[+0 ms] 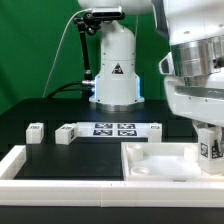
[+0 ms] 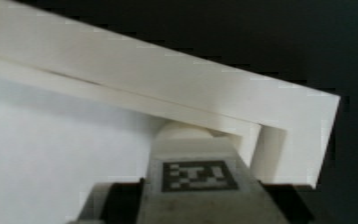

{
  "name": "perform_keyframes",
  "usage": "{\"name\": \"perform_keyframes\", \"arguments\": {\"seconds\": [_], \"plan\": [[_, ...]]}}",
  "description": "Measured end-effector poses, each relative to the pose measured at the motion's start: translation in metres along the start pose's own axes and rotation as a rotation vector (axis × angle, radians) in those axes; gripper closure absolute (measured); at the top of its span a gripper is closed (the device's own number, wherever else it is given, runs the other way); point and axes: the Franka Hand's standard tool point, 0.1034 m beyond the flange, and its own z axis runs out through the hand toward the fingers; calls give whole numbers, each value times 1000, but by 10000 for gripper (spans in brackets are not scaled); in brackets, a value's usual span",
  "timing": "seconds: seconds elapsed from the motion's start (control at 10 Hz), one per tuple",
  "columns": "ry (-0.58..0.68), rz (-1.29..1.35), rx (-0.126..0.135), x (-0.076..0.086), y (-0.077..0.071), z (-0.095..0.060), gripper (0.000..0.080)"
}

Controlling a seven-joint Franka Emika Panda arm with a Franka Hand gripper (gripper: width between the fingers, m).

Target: Assemble one leg

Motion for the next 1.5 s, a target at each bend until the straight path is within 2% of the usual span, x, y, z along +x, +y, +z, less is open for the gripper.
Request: {"name": "perform_keyframes", "arguments": {"seconds": [0.1,0.2,0.3,0.5,0.6,1.2,1.3,1.5], "plan": [[-12,63,2,0,-1,0,509],[-24,170,4,-2,-1,0,441],[-24,82,3,-2,-1,0,441],[-29,-5,-2,0,-3,-3,184],[-26,-176,-10,0,-3,-3,160],[23,-1076,-84,-3,-1,1,151],[26,-1263,-94,0,-2,0,151],[19,-1387,-97,1,-2,1,162]]}}
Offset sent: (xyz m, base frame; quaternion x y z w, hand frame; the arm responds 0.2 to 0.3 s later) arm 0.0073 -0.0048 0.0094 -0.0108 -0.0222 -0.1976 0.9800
